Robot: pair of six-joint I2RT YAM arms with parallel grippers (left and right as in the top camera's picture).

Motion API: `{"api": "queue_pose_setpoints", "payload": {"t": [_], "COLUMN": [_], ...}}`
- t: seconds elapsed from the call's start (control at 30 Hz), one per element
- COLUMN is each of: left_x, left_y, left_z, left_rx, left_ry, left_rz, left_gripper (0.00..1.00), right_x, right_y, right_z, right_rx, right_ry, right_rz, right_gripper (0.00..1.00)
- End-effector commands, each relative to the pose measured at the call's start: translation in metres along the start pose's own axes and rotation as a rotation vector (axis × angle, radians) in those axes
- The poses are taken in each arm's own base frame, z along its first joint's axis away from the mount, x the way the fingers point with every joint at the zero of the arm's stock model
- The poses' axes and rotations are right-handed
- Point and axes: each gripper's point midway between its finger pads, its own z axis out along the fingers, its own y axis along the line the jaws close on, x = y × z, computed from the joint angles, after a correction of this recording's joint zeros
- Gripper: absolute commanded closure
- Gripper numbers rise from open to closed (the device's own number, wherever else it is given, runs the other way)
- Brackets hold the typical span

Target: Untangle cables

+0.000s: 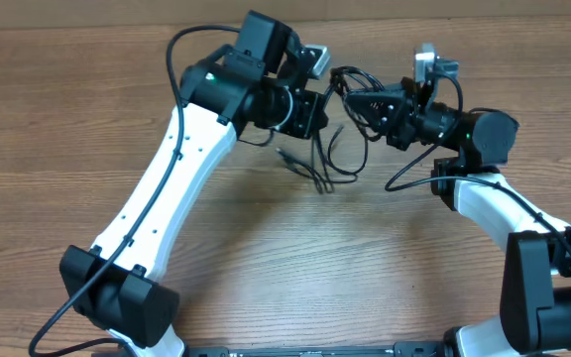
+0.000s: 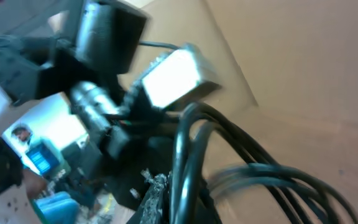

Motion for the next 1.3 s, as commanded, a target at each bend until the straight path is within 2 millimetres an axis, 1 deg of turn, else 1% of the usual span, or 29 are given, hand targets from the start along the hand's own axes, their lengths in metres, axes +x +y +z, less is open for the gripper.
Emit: {"api": "queue_pose_setpoints", "payload": {"t": [0.0, 0.07, 0.17, 0.23, 0.27, 0.33, 0.5, 0.63, 0.77, 0.9, 1.03, 1.17, 1.27], "left_x": [-0.009, -0.006, 0.0, 0.004, 0.005, 0.005, 0.001, -0.004, -0.009, -0.012, -0.014, -0.017, -0.018], "left_y": [0.02, 0.02, 0.0, -0.013, -0.019, -0.023, -0.026, -0.026, -0.025, -0.021, -0.008, 0.016, 0.03], "left_z": [-0.019, -0.028, -0.046, -0.059, -0.065, -0.076, -0.099, -0.12, -0.137, -0.149, -0.159, -0.173, -0.183], "left_rx": [-0.038, -0.011, 0.119, 0.193, 0.219, 0.231, 0.2, 0.166, 0.132, 0.106, 0.075, 0.028, 0.012], "left_ry": [-0.035, -0.034, -0.055, -0.082, -0.098, -0.125, -0.181, -0.24, -0.293, -0.322, -0.34, -0.365, -0.386], "left_rz": [0.123, 0.192, 0.364, 0.465, 0.505, 0.546, 0.573, 0.596, 0.609, 0.608, 0.564, 0.489, 0.437], "left_gripper": [0.96, 0.96, 0.96, 0.96, 0.96, 0.96, 0.96, 0.96, 0.96, 0.96, 0.96, 0.96, 0.96], "right_x": [-0.006, -0.006, -0.005, 0.001, 0.005, 0.014, 0.036, 0.052, 0.059, 0.063, 0.063, 0.063, 0.064], "right_y": [-0.013, -0.029, -0.057, -0.075, -0.081, -0.09, -0.106, -0.113, -0.114, -0.115, -0.115, -0.115, -0.115], "right_z": [-0.013, -0.023, -0.042, -0.055, -0.061, -0.069, -0.081, -0.086, -0.088, -0.089, -0.089, -0.09, -0.09], "right_rx": [0.056, 0.114, 0.219, 0.289, 0.314, 0.353, 0.433, 0.479, 0.492, 0.498, 0.499, 0.5, 0.501], "right_ry": [-0.002, -0.012, -0.039, -0.047, -0.043, -0.027, 0.012, 0.039, 0.05, 0.056, 0.056, 0.057, 0.057], "right_rz": [0.06, 0.131, 0.249, 0.317, 0.34, 0.376, 0.433, 0.482, 0.527, 0.548, 0.551, 0.554, 0.558], "right_gripper": [0.96, 0.96, 0.96, 0.96, 0.96, 0.96, 0.96, 0.96, 0.96, 0.96, 0.96, 0.96, 0.96]}}
